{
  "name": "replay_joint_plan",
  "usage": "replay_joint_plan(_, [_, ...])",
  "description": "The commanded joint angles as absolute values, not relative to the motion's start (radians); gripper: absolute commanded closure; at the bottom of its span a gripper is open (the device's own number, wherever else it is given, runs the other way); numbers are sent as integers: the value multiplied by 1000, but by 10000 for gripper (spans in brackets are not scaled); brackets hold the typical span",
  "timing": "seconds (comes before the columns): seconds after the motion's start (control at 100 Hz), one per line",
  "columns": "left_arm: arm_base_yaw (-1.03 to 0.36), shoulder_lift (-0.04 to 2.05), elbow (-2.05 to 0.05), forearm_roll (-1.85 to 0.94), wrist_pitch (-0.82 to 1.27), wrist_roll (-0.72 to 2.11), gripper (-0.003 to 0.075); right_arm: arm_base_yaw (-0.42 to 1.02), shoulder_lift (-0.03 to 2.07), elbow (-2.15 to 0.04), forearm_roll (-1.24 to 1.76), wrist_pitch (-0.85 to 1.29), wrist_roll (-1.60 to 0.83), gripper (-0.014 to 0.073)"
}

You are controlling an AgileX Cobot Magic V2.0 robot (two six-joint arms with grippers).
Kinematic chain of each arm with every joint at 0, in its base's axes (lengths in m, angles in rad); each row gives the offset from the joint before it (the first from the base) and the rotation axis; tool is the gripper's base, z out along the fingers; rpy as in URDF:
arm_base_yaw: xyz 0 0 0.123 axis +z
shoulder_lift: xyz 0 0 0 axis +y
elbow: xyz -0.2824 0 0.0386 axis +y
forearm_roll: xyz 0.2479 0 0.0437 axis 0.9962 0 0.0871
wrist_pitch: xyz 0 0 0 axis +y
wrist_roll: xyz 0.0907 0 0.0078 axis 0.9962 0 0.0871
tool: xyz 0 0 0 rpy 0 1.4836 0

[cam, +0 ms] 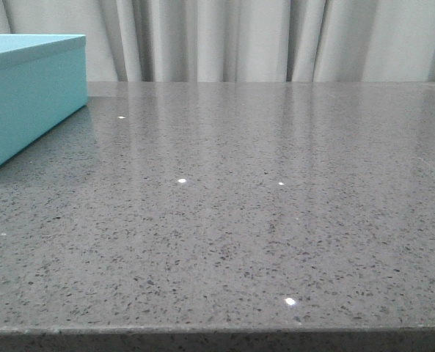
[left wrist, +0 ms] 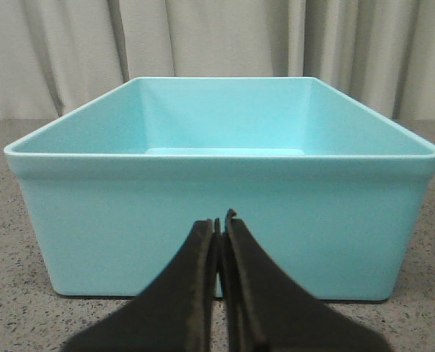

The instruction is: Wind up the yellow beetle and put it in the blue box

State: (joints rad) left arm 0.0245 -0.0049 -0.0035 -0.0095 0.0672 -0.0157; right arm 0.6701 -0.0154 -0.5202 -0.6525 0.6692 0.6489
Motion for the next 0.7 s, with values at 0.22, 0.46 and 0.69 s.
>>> replay_joint_plan(0.22, [15, -35, 40, -8, -7, -30, 741, 669, -28, -540, -692, 599, 647, 659])
replay_joint_plan(0.46, [15, -35, 40, -8, -7, -30, 741, 669, -28, -540, -692, 599, 647, 659])
replay_joint_plan(0.69, [15, -35, 40, -8, -7, -30, 741, 669, -28, -526, -706, 593, 647, 659])
